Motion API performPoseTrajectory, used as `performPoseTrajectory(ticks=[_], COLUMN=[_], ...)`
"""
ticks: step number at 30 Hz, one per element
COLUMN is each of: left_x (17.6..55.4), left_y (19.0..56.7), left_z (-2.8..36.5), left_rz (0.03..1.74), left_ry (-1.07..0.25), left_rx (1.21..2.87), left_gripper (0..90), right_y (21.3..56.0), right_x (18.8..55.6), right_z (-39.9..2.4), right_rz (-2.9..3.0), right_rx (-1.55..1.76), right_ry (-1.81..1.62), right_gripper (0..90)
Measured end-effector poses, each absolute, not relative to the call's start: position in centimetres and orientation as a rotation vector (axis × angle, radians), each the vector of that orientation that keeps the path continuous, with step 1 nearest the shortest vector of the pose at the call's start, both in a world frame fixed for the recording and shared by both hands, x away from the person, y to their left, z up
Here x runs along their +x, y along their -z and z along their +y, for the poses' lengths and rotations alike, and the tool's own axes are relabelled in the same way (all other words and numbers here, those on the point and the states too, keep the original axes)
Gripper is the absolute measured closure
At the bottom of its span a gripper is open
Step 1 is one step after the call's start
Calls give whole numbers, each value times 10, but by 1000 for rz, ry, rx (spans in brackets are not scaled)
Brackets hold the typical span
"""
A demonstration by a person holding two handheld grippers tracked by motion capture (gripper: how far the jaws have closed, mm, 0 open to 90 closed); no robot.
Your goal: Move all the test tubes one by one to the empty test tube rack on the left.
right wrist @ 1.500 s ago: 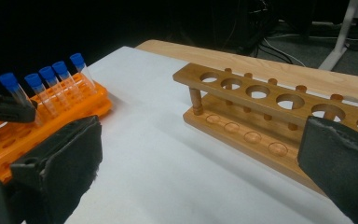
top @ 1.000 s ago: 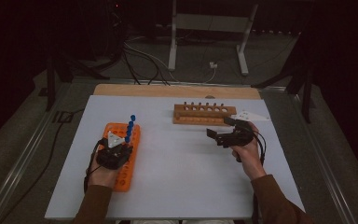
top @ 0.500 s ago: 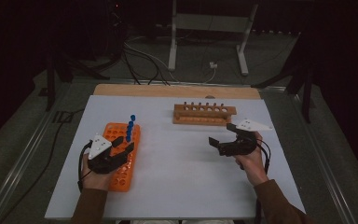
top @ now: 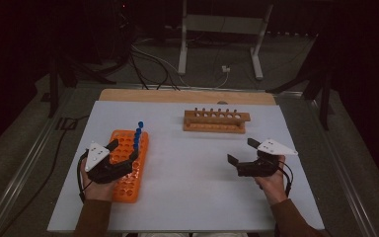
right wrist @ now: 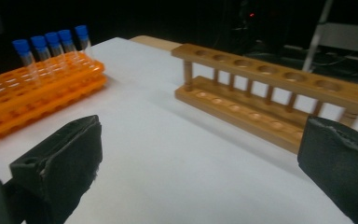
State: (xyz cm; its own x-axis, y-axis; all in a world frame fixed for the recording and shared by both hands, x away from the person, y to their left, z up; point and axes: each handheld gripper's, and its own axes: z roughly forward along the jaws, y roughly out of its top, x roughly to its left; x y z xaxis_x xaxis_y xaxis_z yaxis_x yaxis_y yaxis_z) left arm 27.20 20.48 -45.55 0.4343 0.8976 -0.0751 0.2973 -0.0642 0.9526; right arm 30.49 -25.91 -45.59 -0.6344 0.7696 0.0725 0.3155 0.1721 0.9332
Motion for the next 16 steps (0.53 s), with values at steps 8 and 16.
performPoseTrajectory(ticks=[8,16], left_x=[267,267], left_y=[456,459], left_z=[217,222], left_rz=[1106,1129], left_ry=[-712,-702], left_rx=[1556,1564], left_gripper=[90,7], right_y=[459,463], right_x=[296,291], right_z=[-287,-300], right_rz=[1976,1938], right_rx=[1071,1092], right_ry=[-1475,-1470], right_gripper=[0,0])
